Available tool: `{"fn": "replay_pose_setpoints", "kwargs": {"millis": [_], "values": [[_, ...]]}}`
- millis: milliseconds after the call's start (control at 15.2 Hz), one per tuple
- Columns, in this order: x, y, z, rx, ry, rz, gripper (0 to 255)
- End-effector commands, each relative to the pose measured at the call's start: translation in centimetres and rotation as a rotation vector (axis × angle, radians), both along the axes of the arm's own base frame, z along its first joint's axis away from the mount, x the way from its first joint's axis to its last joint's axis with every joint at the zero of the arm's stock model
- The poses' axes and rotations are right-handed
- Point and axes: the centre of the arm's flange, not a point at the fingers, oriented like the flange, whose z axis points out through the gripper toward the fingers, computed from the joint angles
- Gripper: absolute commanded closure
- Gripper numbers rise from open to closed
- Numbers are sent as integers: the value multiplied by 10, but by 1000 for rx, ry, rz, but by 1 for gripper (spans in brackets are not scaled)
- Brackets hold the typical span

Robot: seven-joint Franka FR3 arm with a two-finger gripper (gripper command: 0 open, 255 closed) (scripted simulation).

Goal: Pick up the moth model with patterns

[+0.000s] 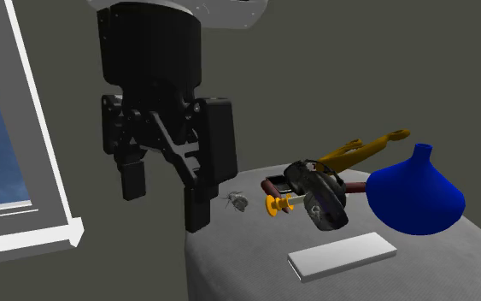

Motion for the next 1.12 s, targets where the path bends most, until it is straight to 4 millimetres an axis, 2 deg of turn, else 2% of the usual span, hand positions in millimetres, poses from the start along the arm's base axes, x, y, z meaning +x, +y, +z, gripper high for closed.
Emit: {"fn": "replay_pose_setpoints", "kwargs": {"millis": [0, 1056], "values": [[0, 0, 0, 0, 0, 0, 0], [171, 85, -84, 55, 7, 128, 0]]}}
